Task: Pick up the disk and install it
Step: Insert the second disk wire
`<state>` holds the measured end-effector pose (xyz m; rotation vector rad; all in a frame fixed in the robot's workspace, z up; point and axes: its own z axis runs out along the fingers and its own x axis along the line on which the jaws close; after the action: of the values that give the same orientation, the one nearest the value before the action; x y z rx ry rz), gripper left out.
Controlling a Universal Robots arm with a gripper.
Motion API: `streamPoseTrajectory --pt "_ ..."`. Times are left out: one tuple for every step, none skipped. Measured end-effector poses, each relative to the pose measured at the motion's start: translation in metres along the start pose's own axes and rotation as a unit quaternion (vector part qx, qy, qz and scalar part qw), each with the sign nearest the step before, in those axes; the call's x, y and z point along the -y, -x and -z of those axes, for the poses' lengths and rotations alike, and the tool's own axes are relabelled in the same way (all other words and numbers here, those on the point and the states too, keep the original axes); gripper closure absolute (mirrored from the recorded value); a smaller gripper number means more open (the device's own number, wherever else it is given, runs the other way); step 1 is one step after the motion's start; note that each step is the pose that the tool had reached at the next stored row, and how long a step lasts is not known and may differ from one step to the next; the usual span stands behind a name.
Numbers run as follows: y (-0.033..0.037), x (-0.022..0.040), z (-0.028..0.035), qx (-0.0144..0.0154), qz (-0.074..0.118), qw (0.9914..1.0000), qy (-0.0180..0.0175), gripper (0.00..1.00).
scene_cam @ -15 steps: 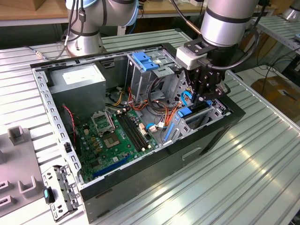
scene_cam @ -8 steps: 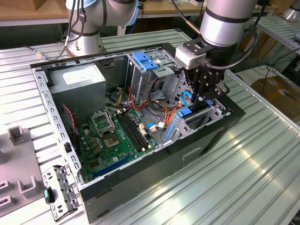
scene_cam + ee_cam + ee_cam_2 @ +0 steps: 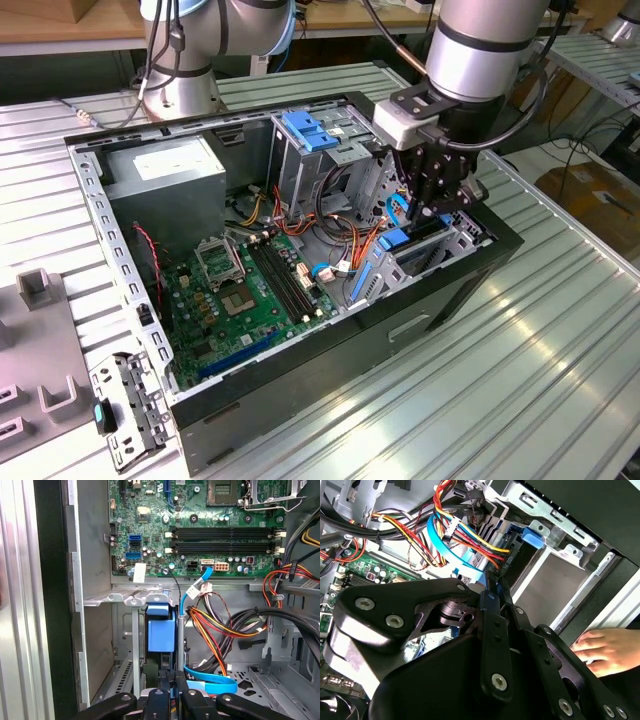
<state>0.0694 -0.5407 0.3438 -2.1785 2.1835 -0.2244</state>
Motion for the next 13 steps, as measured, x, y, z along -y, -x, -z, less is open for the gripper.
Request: streamPoseTrajectory --pt "0.0000 0.0000 -0.0001 0.0002 0.000 1.00000 0.0000 0.84" --pt "0.0000 0.0000 -0.0002 0.0002 0.000 1.00000 0.0000 0.84" --pt "0.0001 0.0000 -0.0003 0.0002 0.000 1.00000 0.0000 0.84" --pt "0.0001 0.0000 -0.0004 0.0002 0.000 1.00000 0.0000 0.84" --pt "0.0001 0.0000 -0.0004 0.0002 0.000 1.00000 0.0000 0.84" --pt "0.0001 0.0000 -0.0004 0.0002 0.000 1.00000 0.0000 0.84" --pt "0.0001 0.0000 -0.0004 0.0002 0.000 1.00000 0.0000 0.84" --pt "0.0001 -0.0001 -0.0005 0.0003 0.000 1.00000 0.0000 0.84" --pt "0.0001 0.0000 -0.0005 0.0002 0.000 1.00000 0.0000 0.84" --pt "0.0001 -0.0001 -0.0005 0.0002 0.000 1.00000 0.0000 0.84" --pt "0.0001 0.0000 -0.0006 0.0003 0.000 1.00000 0.0000 0.84" --pt "0.0001 0.0000 -0.0005 0.0002 0.000 1.00000 0.0000 0.84" --pt "0.0001 -0.0001 -0.0007 0.0003 0.000 1.00000 0.0000 0.84"
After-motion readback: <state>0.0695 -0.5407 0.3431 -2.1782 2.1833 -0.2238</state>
